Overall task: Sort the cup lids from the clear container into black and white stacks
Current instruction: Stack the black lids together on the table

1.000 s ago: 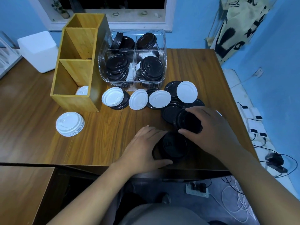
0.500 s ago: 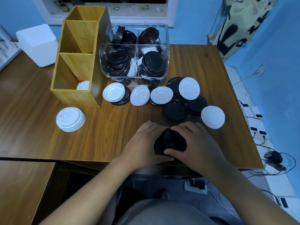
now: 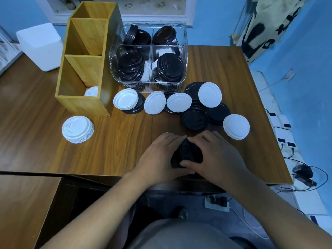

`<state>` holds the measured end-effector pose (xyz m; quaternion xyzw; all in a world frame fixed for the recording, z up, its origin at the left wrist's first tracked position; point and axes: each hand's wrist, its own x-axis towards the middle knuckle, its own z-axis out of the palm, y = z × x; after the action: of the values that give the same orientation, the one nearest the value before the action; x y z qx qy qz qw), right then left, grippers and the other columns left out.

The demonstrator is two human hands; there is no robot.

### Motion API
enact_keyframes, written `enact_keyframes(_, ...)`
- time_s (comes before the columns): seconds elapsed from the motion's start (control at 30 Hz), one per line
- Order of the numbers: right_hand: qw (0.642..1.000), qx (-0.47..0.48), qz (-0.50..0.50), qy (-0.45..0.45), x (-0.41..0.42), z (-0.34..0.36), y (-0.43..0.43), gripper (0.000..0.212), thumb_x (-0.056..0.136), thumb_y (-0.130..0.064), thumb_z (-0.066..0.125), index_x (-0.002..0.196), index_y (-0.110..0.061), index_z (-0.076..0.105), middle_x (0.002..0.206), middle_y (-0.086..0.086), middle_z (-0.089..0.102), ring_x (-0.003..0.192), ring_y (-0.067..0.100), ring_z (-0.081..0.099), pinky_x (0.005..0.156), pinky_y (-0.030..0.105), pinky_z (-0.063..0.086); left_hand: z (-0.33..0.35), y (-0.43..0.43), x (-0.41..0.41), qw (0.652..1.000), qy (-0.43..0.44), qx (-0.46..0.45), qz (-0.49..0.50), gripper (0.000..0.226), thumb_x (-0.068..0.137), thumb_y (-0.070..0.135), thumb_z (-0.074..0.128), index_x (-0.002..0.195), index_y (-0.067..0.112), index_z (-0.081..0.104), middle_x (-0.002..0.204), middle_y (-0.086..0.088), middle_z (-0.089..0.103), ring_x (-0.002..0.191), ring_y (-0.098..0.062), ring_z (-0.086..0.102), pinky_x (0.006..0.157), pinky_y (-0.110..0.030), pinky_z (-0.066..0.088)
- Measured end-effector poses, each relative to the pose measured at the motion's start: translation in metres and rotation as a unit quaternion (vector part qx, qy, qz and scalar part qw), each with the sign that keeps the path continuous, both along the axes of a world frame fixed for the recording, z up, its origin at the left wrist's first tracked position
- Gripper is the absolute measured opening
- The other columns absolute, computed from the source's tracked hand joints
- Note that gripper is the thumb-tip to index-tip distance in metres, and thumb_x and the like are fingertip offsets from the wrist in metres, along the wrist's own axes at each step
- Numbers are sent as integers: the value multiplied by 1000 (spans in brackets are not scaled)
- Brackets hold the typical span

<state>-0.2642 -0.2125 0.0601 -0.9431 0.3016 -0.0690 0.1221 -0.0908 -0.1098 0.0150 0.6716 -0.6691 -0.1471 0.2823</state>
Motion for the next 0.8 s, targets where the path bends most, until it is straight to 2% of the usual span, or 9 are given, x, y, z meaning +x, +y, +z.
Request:
enact_keyframes(0.07, 1000, 2, 22, 11, -3, 4, -4, 73, 78, -79, 48, 130, -29, 58, 116, -11, 57, 109, 12, 52, 82, 31, 51, 2, 0, 0, 1000, 9, -1, 2, 88, 74, 68, 79, 142, 18, 56, 128, 9, 60, 123, -12, 52, 113, -25, 34)
enact_keyframes(0.13, 998, 57, 30, -11, -6, 13, -16, 58, 87, -73, 42, 124, -33, 61, 115, -16, 59, 107, 8, 52, 84, 30, 49, 3, 0, 1, 1000, 3, -1, 8, 88, 73, 70, 78, 140, 17, 57, 126, 7, 60, 121, -13, 51, 110, -25, 37)
enact_keyframes(0.23, 995, 70, 6, -72, -8, 19, -50, 25, 101, -35, 50, 121, -30, 64, 118, -13, 64, 110, 9, 55, 90, 29, 47, 3, -1, 2, 1000, -3, -2, 13, 89, 71, 70, 79, 139, 17, 59, 126, 6, 60, 122, -13, 51, 111, -20, 34)
enact_keyframes(0.3, 999, 44, 11, -30, -8, 13, -71, 31, 99, -16, 54, 126, -28, 62, 130, -10, 62, 119, 11, 53, 98, 29, 43, 3, -1, 1, 1000, -5, -3, 13, 89, 71, 70, 80, 139, 16, 59, 126, 5, 61, 122, -14, 52, 115, -16, 25)
enact_keyframes(0.4, 997, 48, 58, 35, 0, 0, -80, 36, 97, -15, 58, 131, -28, 60, 138, -11, 55, 124, 12, 50, 101, 32, 44, 2, -1, 2, 1000, -9, -9, 13, 89, 71, 70, 80, 138, 16, 59, 126, 5, 61, 123, -16, 53, 120, -19, 20)
enact_keyframes(0.5, 997, 24, 70, 25, 7, -5, -75, 23, 97, -23, 59, 119, -28, 64, 121, -11, 60, 110, 12, 57, 84, 34, 52, 0, 1, 2, 1000, -13, -16, 12, 89, 70, 69, 81, 137, 16, 59, 126, 5, 61, 125, -17, 53, 122, -37, 28)
enact_keyframes(0.57, 998, 15, 55, -6, 4, -2, -71, 15, 97, -27, 60, 111, -28, 65, 110, -13, 62, 100, 9, 58, 76, 31, 52, 1, 3, 3, 1000, -17, -17, 16, 89, 69, 69, 82, 136, 15, 60, 127, 5, 61, 127, -17, 52, 121, -43, 30)
enact_keyframes(0.7, 977, 152, -20, -149, -20, 18, -52, 14, 95, -24, 63, 108, -28, 65, 96, -22, 62, 90, -2, 60, 75, 9, 44, 2, 3, 4, 1000, -18, -10, 19, 91, 70, 71, 80, 137, 14, 60, 133, 6, 60, 132, -14, 49, 122, -43, 28)
enact_keyframes(0.8, 930, 265, -119, -224, -44, 26, -37, 15, 98, -17, 59, 107, -28, 62, 78, -16, 65, 75, 0, 62, 67, 9, 47, 2, 3, 3, 1000, -15, -7, 21, 92, 69, 71, 81, 139, 15, 59, 135, 6, 59, 134, -13, 48, 124, -40, 26)
